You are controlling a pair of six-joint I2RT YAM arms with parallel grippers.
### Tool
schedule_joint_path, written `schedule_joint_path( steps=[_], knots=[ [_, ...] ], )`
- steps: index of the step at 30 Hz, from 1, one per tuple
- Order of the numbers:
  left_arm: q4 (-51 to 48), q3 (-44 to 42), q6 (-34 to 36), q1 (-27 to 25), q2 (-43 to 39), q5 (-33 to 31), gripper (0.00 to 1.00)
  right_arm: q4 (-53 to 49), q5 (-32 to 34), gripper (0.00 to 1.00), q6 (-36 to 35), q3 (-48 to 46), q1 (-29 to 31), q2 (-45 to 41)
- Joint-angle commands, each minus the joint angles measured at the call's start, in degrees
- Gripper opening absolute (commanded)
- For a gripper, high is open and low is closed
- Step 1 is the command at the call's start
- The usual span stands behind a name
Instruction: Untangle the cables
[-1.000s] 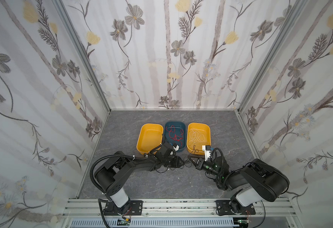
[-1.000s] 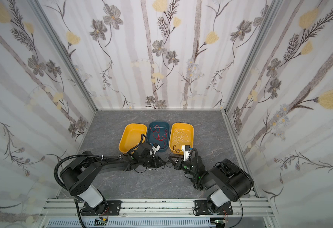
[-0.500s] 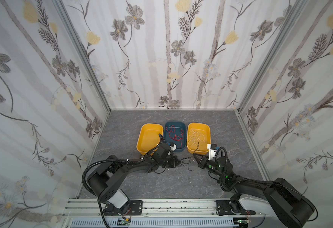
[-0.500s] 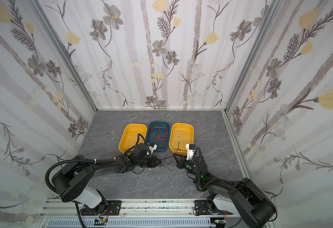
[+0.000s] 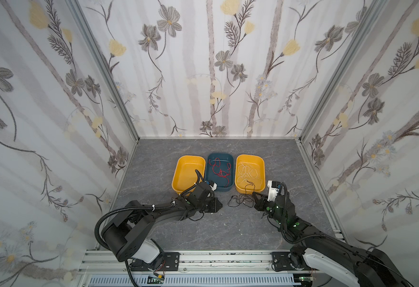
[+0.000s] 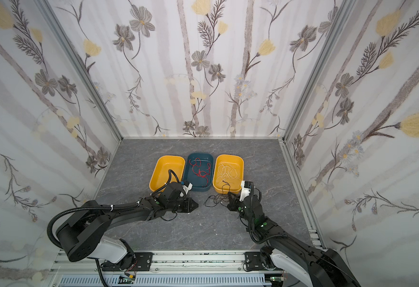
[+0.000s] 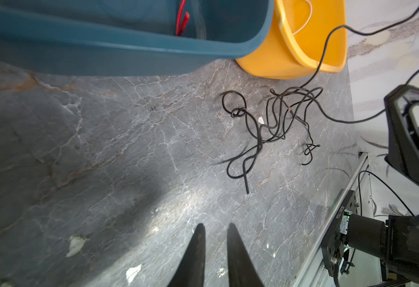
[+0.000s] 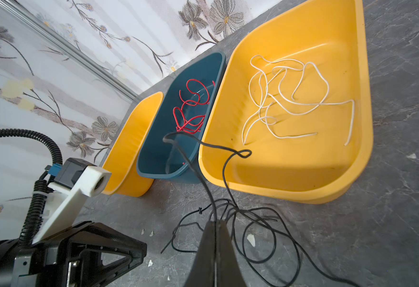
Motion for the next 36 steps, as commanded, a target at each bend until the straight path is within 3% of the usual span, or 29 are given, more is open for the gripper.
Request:
schedule_joint_path(
  steps=[1, 8, 14, 19, 26, 29, 36],
  knots=[
    [2.51, -0.13, 0.25, -0.05, 0.43, 1.94, 0.31, -1.18, -2.44, 0.00, 0.55, 1.39, 0.04, -1.23],
    [8.85, 1.01, 0.12, -1.52, 4.79, 1.96, 0.60, -2.29, -5.55, 0.00, 1.77, 3.09, 0.01, -4.01],
    [15.87, 3.37, -2.26, -1.53, 11.77, 1.65, 0.60, 0.87, -9.04, 0.00, 4.21, 2.40, 0.10, -2.38],
    [21.11, 4.93, -3.61, -1.66, 16.26, 1.21, 0.52, 1.28, -8.93, 0.00, 4.32, 1.93, 0.09, -2.18],
    [24.07, 4.70, -4.62, -1.67, 17.72, 0.84, 0.21, 0.13, -5.91, 0.00, 4.04, 1.22, 0.05, -4.59],
    [22.29, 3.31, -4.42, -1.10, 15.48, 0.41, 0.12, -2.41, -1.94, 0.00, 4.35, 0.86, -0.15, -7.39],
    [11.12, -1.95, -1.53, -0.16, 3.51, -6.80, 0.03, -8.46, 3.65, 0.00, 4.20, -0.53, -4.24, -17.29]
  ],
)
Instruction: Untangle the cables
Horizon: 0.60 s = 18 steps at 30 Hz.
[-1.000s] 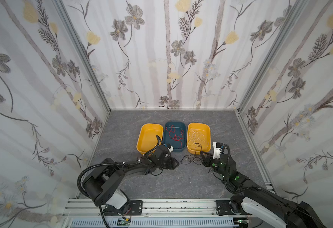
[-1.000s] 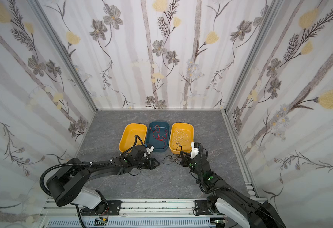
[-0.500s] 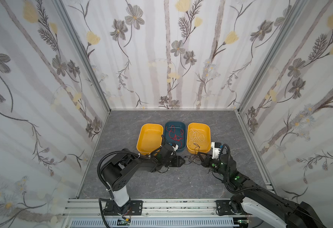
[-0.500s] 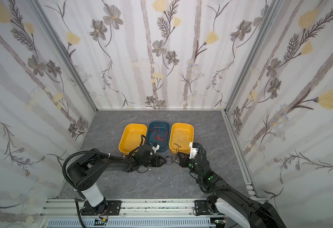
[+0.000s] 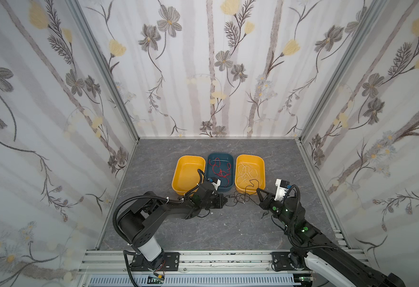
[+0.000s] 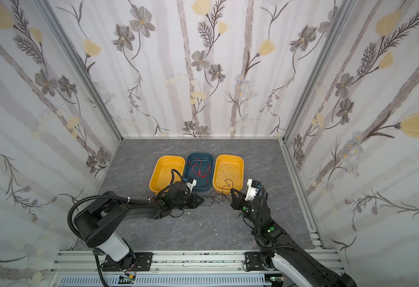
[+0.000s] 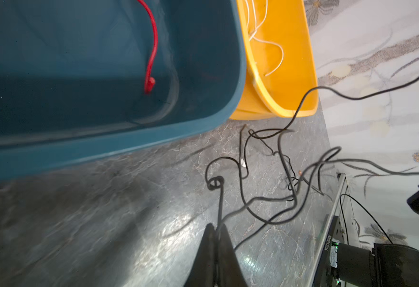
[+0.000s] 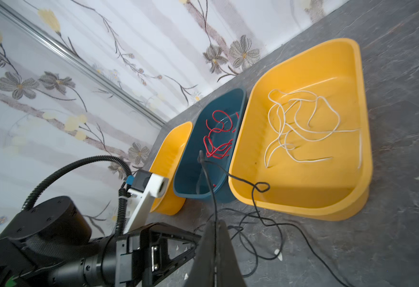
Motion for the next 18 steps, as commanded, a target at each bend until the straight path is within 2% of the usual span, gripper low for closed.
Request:
schedule_joint_path(
  steps=[1, 6, 13, 16, 18],
  knots=[
    [-7.22, -1.94, 1.74, 0.38, -4.75, -5.44, 0.02, -3.34, 3.56, 0.00, 0.31, -0.32, -2.42, -3.15],
    [-14.94, -4.28, 2.75, 0.86, -12.61, -9.82, 0.00, -6.12, 2.94, 0.00, 0.31, -0.37, -6.60, -5.57],
    [-25.17, -7.60, 2.66, 2.45, -24.73, -16.01, 0.00, -6.59, 3.35, 0.00, 1.19, -0.23, -8.65, -3.48],
    [-26.87, -9.40, 2.29, 3.32, -29.03, -16.31, 0.03, -4.37, 1.43, 0.00, 1.60, -0.43, -8.84, -1.51],
    [-26.62, -10.57, 2.22, 3.60, -31.03, -15.32, 0.08, 0.07, -3.11, 0.00, 1.84, -0.97, -8.84, 0.57]
  ],
)
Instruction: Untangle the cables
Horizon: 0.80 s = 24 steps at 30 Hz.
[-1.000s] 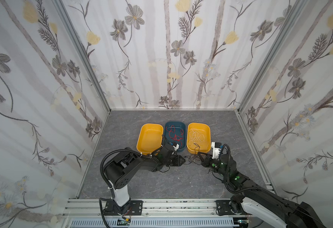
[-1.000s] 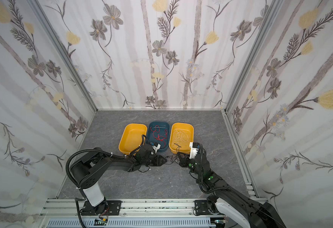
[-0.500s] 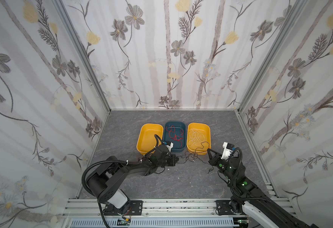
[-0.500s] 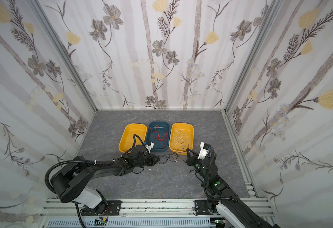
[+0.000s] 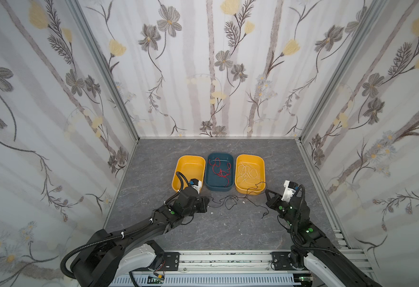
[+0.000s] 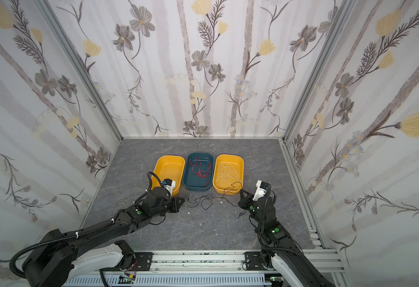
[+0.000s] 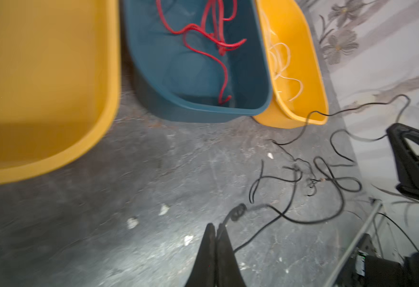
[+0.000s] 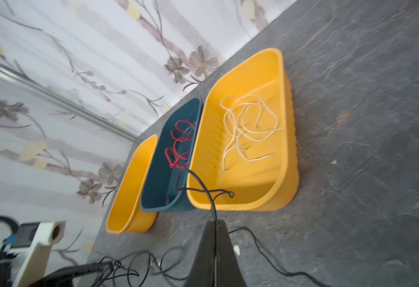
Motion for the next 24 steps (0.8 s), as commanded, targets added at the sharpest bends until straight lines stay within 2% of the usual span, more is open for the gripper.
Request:
schedule_joint_path(
  steps=[1, 3, 7, 13, 16, 20, 24],
  knots=[
    [-4.60, -1.41, -0.36, 0.28, -2.52, -2.21, 0.09, 8.35, -3.42, 0.00, 1.29, -0.35, 0.21, 2.94],
    [-5.44, -1.86, -0.57, 0.29, -3.36, -2.06, 0.11, 10.14, -5.55, 0.00, 2.06, -0.05, 0.94, 5.82],
    [-8.24, -2.36, -1.26, 0.47, -5.14, -3.86, 0.10, 11.96, -5.15, 0.00, 2.76, -0.25, 2.37, 7.78],
    [-13.53, -2.67, -3.86, 0.89, -7.83, -8.57, 0.12, 6.51, -3.24, 0.00, 0.07, 2.43, 2.38, 4.58],
    [-14.94, -2.27, -4.05, 1.09, -7.79, -8.96, 0.22, 2.96, -3.77, 0.00, -2.09, 5.41, 2.30, 1.63],
    [-14.90, -2.07, -3.83, 1.25, -7.70, -8.80, 0.41, -3.31, -6.65, 0.00, -5.53, 11.68, 2.23, 0.25],
    [-14.80, -1.63, -3.10, 1.41, -7.52, -8.04, 0.49, -7.85, -10.41, 0.00, -8.05, 17.31, 2.24, 0.42]
  ],
)
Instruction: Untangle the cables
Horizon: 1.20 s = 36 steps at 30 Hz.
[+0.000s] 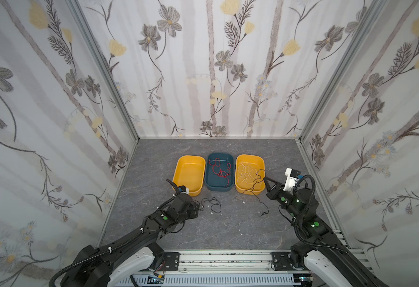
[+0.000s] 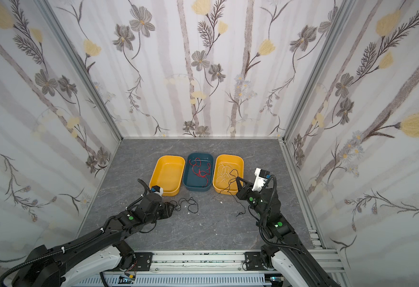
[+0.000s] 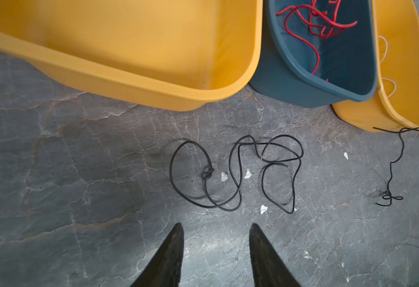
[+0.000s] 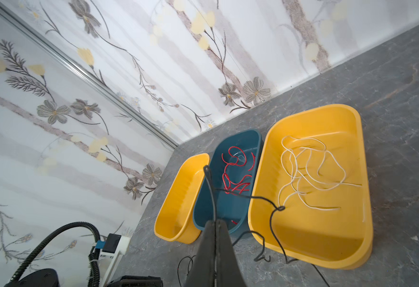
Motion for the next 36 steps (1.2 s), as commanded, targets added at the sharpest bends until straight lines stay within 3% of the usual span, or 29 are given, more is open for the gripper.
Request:
schedule_joint_path(
  steps=[1, 7, 12, 21, 31, 34, 36],
  knots=[
    [-0.65, 0.90, 0.21, 0.14, 0.06, -0.34, 0.50, -5.56, -4.76, 0.00, -3.82, 4.07, 0.05, 0.34],
    [-1.95, 2.71, 2.16, 0.19, -1.41, 1.91, 0.61, -9.60, -11.89, 0.00, -6.56, 9.31, 0.98, 2.54],
    [-3.23, 4.24, 3.21, 0.20, -2.48, 3.10, 0.64, -13.61, -11.23, 0.00, -7.60, 8.85, 3.36, 4.75],
    [-0.96, 4.89, 3.12, 0.08, -3.67, 5.22, 0.64, -22.96, -2.61, 0.00, -2.85, -0.22, 4.55, 3.16],
    [1.79, 4.51, 3.03, -0.41, -1.28, 6.33, 0.64, -30.15, 7.68, 0.00, 1.11, -3.84, 5.50, 9.86],
    [2.15, 3.94, 2.90, -0.54, -1.84, 6.03, 0.63, -31.14, 9.79, 0.06, 2.94, -4.58, 6.35, 10.47],
    [2.65, 3.50, 2.86, -0.59, -1.96, 6.02, 0.64, -31.60, 10.75, 0.20, 4.10, -4.89, 6.64, 10.51]
  ],
)
